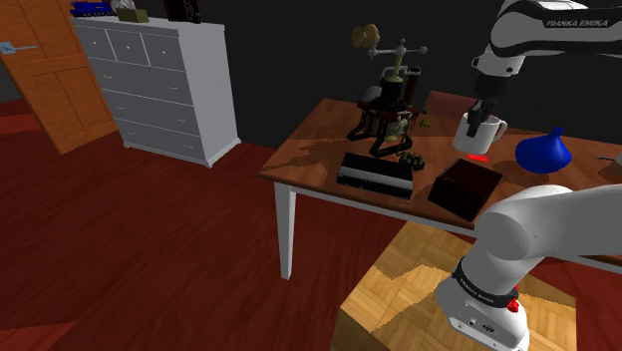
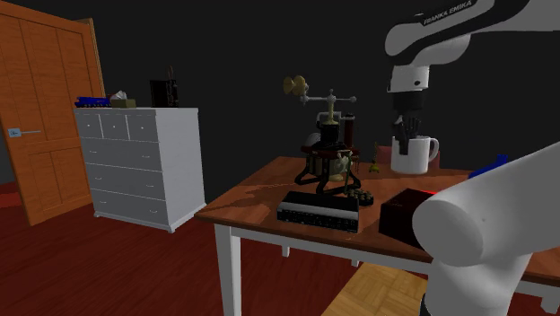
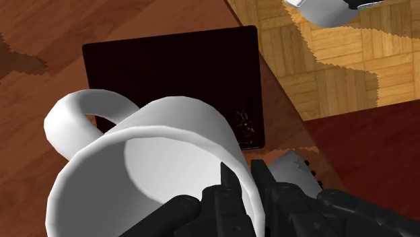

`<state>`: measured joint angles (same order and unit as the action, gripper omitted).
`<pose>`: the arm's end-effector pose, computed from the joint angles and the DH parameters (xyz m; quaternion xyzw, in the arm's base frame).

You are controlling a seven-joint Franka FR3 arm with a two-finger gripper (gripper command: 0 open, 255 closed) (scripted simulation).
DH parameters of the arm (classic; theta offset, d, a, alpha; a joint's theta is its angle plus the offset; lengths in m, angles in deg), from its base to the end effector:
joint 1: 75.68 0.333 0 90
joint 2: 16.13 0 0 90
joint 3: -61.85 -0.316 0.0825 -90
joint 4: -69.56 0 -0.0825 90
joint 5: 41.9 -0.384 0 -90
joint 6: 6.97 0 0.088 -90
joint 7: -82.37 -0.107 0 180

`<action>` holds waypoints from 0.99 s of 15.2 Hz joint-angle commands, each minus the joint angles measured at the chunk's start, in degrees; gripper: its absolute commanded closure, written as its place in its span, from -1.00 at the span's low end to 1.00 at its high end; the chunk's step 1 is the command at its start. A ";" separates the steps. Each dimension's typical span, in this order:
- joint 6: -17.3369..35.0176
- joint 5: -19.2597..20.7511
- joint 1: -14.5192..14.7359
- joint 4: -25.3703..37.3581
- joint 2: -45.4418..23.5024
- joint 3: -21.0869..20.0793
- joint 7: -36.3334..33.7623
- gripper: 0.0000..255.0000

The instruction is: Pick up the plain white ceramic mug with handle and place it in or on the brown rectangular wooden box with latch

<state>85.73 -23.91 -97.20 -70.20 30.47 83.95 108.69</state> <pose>0.1929 -0.2609 0.5397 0.9964 -0.0800 -0.0275 0.0044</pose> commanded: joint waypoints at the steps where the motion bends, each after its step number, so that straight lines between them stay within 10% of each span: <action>1: -1.55 1.85 -1.64 -0.89 2.79 1.43 2.31 1.00; 15: 5.52 6.24 -4.17 -10.64 5.82 5.57 3.36 1.00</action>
<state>90.42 -18.04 -101.24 -80.16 36.36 89.09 112.00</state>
